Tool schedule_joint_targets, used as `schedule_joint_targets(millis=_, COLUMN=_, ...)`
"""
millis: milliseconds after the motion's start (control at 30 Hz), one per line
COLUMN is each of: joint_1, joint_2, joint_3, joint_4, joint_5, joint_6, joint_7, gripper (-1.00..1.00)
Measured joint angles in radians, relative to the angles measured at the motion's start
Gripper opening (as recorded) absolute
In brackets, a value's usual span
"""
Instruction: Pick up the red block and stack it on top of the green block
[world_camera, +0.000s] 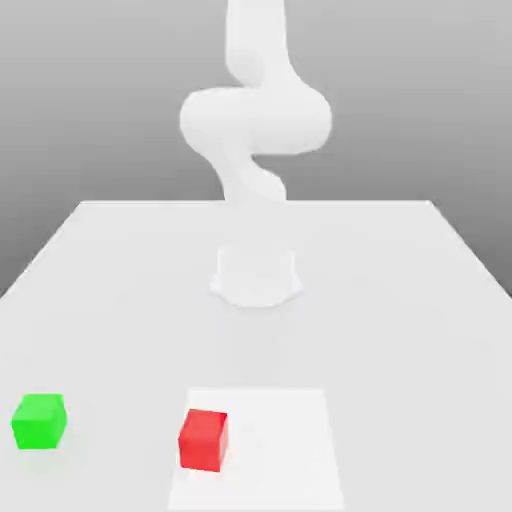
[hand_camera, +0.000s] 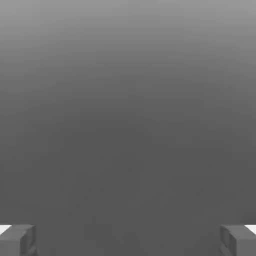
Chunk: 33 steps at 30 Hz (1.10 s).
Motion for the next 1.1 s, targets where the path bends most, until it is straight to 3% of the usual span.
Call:
schedule_joint_targets(millis=700, joint_1=-0.06, joint_2=0.768, joint_3=-0.07, joint_4=-0.292, joint_5=0.02, joint_6=0.378, joint_7=-0.019, gripper=0.0)
schedule_joint_targets(millis=900, joint_1=-0.08, joint_2=0.985, joint_3=-0.044, joint_4=-0.281, joint_5=0.056, joint_6=0.547, joint_7=-0.045, gripper=0.0)
schedule_joint_targets(millis=933, joint_1=-0.084, joint_2=1.01, joint_3=-0.039, joint_4=-0.278, joint_5=0.06, joint_6=0.568, joint_7=-0.049, gripper=-1.0)
schedule_joint_targets(millis=1100, joint_1=-0.084, joint_2=1.01, joint_3=-0.039, joint_4=-0.278, joint_5=0.058, joint_6=0.568, joint_7=-0.046, gripper=-1.0)
